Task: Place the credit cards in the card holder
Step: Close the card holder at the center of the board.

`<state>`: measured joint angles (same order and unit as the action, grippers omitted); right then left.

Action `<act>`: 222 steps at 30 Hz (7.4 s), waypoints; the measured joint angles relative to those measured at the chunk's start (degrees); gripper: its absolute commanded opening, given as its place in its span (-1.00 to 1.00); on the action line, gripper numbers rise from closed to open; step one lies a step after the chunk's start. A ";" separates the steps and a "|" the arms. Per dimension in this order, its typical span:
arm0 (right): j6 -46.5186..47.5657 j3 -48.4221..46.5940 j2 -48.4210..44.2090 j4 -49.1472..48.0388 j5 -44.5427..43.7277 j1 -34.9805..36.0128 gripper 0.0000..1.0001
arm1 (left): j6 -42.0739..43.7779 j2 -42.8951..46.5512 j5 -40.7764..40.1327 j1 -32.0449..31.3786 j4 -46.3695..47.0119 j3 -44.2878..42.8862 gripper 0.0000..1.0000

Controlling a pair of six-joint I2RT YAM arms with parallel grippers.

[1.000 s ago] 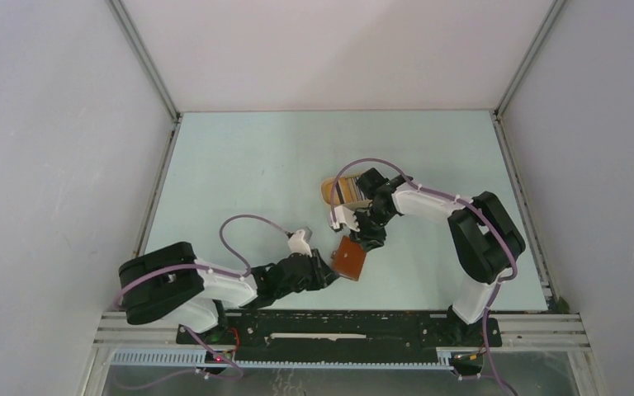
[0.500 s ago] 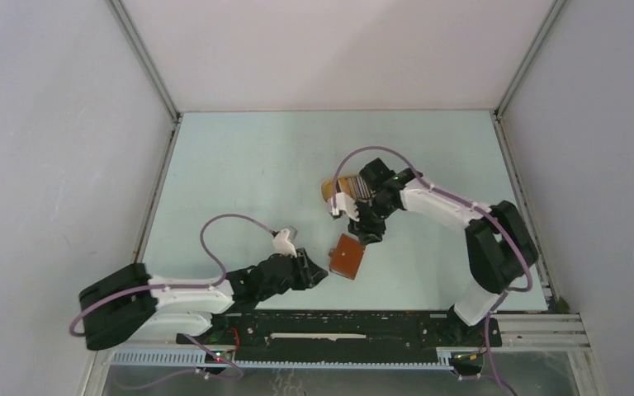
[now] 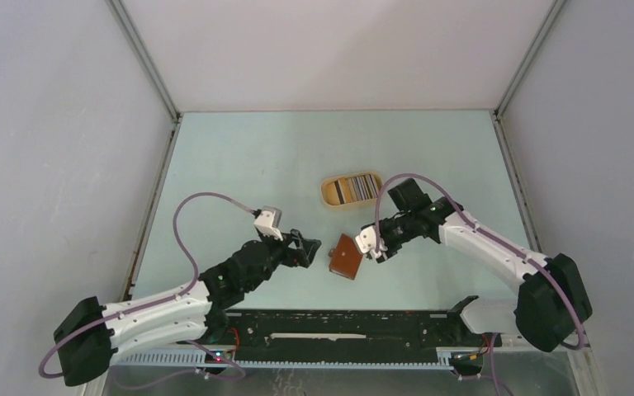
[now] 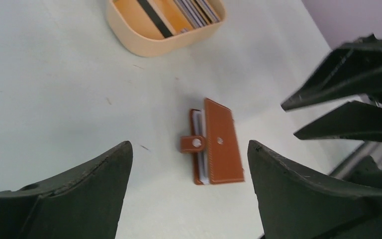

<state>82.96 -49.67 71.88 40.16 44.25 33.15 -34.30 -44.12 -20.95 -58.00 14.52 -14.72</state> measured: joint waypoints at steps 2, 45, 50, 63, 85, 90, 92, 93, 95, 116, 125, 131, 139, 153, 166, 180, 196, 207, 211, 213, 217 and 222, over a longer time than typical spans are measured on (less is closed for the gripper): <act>1.90 0.44 1.92 -0.94 -0.42 0.31 -0.23 | 0.87 -1.57 0.68 2.19 0.39 -0.26 0.72; -33.64 -27.85 38.77 5.86 -9.73 5.53 -0.98 | 1.66 -29.00 10.23 2.82 14.62 -6.23 -0.20; -35.41 -29.18 39.78 7.23 -9.86 5.51 -0.98 | 1.77 -30.62 4.70 -0.63 10.88 -9.73 -0.20; -37.59 -30.75 41.00 9.16 -9.75 4.81 -0.98 | 3.41 -36.33 -5.64 -6.36 0.83 -18.62 -0.21; -36.50 -29.16 30.64 9.57 -6.21 2.80 -0.80 | -7.19 -19.47 -4.52 -8.41 3.43 -4.00 0.01; -33.16 -25.35 18.38 8.35 -4.24 1.70 -0.71 | -8.24 -16.24 -3.67 -8.37 5.90 -2.40 0.06; -32.15 -23.41 13.05 7.19 -3.02 1.01 -0.37 | -8.24 -14.84 -3.26 -8.37 6.93 -2.08 0.16; -31.71 -22.77 10.67 7.10 -2.51 0.72 -0.18 | -8.22 -14.14 -3.21 -8.37 7.30 -1.86 0.23; -30.51 -22.16 6.25 7.10 -1.73 0.04 0.31 | -8.07 -12.00 -3.06 -8.37 7.67 -1.05 0.44; -27.52 -7.74 -14.84 3.50 6.51 -11.50 0.99 | -7.72 -2.01 -4.07 -7.45 10.10 5.31 0.96; -18.67 -1.16 -11.78 5.16 15.39 -10.73 0.95 | -9.31 -6.16 -1.36 -7.43 10.69 5.31 0.92; -0.92 -1.20 -11.30 10.45 19.47 -9.70 0.92 | -12.22 -4.81 -0.76 -7.43 10.86 5.33 0.89; 14.03 -8.68 -0.26 17.22 15.32 -6.60 0.86 | -13.20 -1.20 -0.81 -7.43 11.04 5.51 0.89; 17.22 -9.77 8.70 9.97 6.49 0.42 0.52 | -15.74 -7.10 -0.94 -7.43 12.46 6.58 0.55; 14.36 -14.38 22.88 0.76 0.26 6.51 -0.09 | -20.31 -11.06 -3.28 -7.43 13.27 7.87 0.23; 11.13 -14.58 26.67 -2.29 -4.81 10.29 -0.27 | -21.75 -13.42 -3.93 -7.43 13.35 8.28 0.21; 9.57 -14.58 27.74 -2.82 -6.05 11.63 -0.73 | -21.75 -19.67 -3.67 -7.43 15.26 8.28 0.20; 8.48 -14.60 27.93 -3.06 -6.40 11.96 -1.00 | -21.24 -22.62 -1.20 -7.43 18.38 8.28 0.28; 6.67 -15.28 27.89 -3.15 -6.49 11.89 -1.00 | -21.24 -21.94 -1.25 -7.43 19.39 8.28 0.28; 6.21 -15.58 27.69 -3.17 -6.40 11.65 -1.00 | -21.24 -21.88 -1.29 -7.37 19.96 8.28 0.27; 5.84 -15.63 26.32 -2.29 -5.92 10.71 -1.00 | -21.31 -22.80 -1.31 -6.84 20.94 8.28 0.27; 6.29 -15.65 25.92 -0.74 -5.20 9.57 -1.00 | -21.27 -25.14 -1.07 -6.14 23.19 8.22 0.27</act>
<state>89.25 -65.32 97.80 39.42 39.05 42.72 -55.57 -69.25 -22.02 -64.14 37.71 -6.50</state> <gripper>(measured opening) 0.006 0.636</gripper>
